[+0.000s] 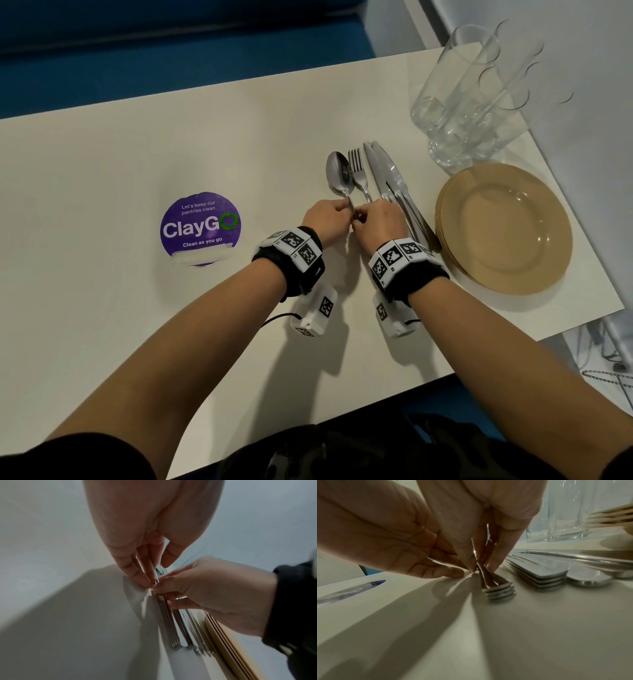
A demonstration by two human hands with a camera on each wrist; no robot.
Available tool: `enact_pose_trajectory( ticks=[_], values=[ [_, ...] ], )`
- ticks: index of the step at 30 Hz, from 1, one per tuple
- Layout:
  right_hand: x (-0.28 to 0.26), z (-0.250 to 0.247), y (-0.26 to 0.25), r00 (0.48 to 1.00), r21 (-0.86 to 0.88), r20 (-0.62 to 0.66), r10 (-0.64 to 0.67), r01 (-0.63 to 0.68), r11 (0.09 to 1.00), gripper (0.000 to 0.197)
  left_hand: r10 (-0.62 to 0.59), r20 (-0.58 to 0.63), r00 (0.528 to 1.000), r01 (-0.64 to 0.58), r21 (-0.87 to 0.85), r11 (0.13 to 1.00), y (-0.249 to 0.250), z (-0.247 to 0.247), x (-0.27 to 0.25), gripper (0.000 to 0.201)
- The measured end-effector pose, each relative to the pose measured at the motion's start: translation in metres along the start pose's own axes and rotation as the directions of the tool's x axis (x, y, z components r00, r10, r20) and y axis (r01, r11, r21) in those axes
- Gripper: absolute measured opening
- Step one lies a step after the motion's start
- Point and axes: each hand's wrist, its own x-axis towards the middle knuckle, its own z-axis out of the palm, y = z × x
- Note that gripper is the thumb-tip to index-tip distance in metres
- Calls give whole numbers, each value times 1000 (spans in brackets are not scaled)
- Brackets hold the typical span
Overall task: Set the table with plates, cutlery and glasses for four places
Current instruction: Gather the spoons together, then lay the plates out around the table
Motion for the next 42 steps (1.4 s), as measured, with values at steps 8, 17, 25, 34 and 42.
enact_pose_trajectory(
  ticks=[8,17,25,34,42],
  values=[
    [-10,-25,9,993,202,-111,31,-8,979,34,59,-144,988,-45,96,994,18,1,-21,41],
    [1,-95,105,895,351,-334,297,-174,920,57,198,-31,980,-191,156,969,79,79,-17,58],
    [-8,-120,234,801,250,-145,580,-538,805,79,95,-28,995,-77,386,919,110,147,10,66],
    [-32,-114,249,800,588,-32,600,-470,658,52,103,-123,987,-77,203,976,103,136,-2,29],
    [-28,-106,140,908,599,-64,413,-296,744,52,-101,-271,957,3,-340,940,41,31,-39,24]
  ],
)
